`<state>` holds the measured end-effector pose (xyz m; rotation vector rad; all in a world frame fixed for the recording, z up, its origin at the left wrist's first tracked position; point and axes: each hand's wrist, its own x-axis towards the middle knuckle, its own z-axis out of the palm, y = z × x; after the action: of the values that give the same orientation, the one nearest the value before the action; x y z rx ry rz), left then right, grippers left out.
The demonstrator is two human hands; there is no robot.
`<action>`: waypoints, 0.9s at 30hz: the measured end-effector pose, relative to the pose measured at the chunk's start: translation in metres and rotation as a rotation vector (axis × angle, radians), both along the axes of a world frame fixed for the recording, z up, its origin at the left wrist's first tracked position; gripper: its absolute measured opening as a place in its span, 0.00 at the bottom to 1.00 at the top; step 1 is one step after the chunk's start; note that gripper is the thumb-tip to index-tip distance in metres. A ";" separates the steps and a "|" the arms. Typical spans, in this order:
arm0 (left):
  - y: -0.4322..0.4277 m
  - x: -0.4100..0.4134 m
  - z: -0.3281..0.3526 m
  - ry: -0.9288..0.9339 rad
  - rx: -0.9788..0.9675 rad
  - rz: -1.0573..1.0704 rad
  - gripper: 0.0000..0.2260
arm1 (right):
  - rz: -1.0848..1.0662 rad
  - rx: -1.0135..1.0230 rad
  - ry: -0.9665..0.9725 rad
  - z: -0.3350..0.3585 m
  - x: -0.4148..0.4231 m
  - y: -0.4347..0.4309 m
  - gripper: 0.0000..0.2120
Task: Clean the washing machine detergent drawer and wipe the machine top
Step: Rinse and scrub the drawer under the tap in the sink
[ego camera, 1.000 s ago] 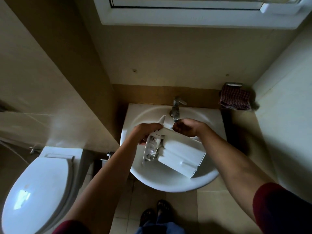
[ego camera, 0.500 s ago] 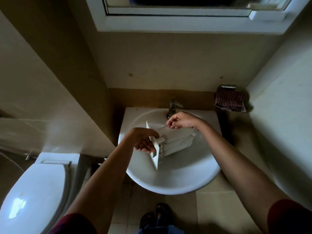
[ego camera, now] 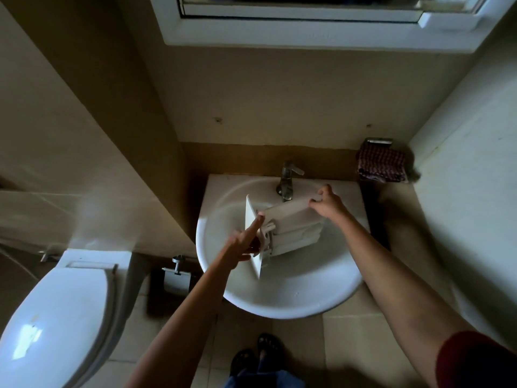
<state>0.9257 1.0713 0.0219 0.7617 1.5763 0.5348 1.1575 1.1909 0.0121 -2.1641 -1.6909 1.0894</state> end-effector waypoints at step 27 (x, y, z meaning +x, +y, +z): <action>0.027 -0.006 -0.001 0.232 0.159 0.085 0.28 | 0.091 -0.248 -0.294 0.010 -0.019 -0.010 0.18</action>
<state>0.9200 1.0982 0.0210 0.9052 1.8026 0.6587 1.1388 1.1805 0.0224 -2.5302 -1.8791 1.0997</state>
